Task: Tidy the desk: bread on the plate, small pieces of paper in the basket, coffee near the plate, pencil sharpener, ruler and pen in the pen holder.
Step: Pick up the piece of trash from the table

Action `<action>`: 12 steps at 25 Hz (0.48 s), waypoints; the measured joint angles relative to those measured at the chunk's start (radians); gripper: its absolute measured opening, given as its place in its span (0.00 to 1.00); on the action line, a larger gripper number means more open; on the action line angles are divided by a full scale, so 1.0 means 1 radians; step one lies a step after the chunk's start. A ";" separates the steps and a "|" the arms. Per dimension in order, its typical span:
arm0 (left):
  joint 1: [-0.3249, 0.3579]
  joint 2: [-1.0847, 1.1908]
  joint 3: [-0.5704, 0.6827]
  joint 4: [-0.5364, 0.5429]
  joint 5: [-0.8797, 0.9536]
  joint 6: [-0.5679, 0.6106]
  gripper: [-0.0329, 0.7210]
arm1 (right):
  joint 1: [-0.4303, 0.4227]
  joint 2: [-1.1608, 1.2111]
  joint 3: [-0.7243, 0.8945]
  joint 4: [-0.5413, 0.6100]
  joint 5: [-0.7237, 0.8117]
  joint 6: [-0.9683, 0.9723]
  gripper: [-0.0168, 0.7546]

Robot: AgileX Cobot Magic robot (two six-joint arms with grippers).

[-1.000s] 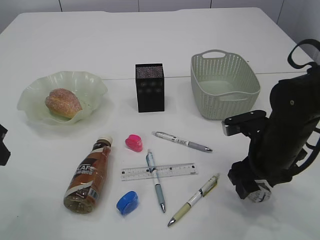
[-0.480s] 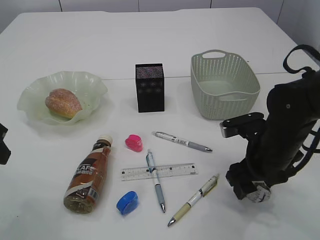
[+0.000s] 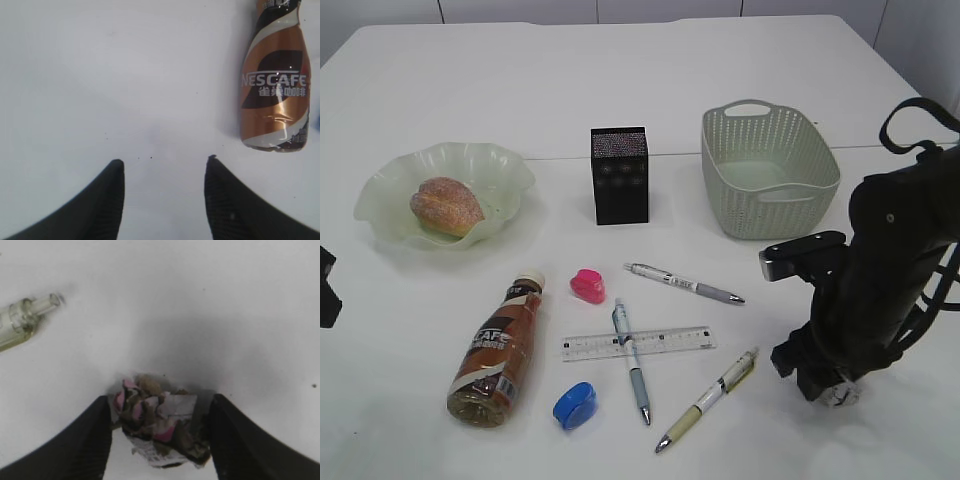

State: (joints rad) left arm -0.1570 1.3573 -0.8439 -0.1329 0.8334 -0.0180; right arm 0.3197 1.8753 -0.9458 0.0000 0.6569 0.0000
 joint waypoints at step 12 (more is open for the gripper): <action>0.000 0.000 0.000 0.002 -0.004 0.000 0.54 | 0.000 -0.032 0.000 0.017 0.039 0.000 0.25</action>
State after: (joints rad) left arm -0.1570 1.3573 -0.8439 -0.1310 0.8291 -0.0180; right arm 0.3197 1.8436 -0.9458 0.0167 0.6958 0.0000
